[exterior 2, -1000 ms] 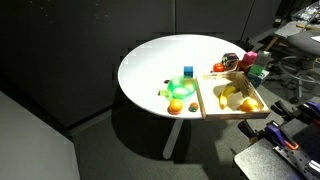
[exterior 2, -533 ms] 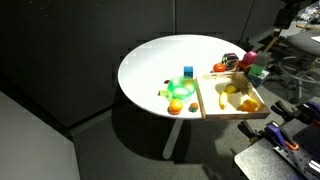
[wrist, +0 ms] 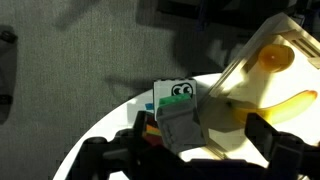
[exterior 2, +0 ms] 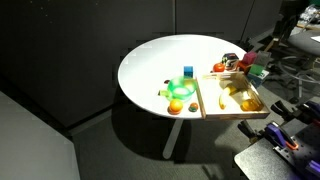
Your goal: Put the grey block in the box
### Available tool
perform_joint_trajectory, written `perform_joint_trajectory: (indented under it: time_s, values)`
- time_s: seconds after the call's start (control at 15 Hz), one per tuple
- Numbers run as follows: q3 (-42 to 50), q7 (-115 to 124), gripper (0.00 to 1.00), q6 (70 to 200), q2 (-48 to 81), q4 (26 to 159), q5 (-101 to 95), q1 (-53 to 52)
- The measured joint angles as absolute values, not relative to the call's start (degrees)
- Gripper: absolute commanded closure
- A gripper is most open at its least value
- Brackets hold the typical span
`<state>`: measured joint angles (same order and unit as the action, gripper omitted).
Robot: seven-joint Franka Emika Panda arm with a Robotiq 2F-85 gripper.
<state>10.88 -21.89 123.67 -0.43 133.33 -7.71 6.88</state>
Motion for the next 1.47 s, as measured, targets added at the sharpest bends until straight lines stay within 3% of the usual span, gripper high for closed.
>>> perform_joint_trajectory:
  time_s: [1.47]
  values:
    - [9.27, -33.64, 0.00, 133.18, 10.29, 131.39, -5.72, 9.50]
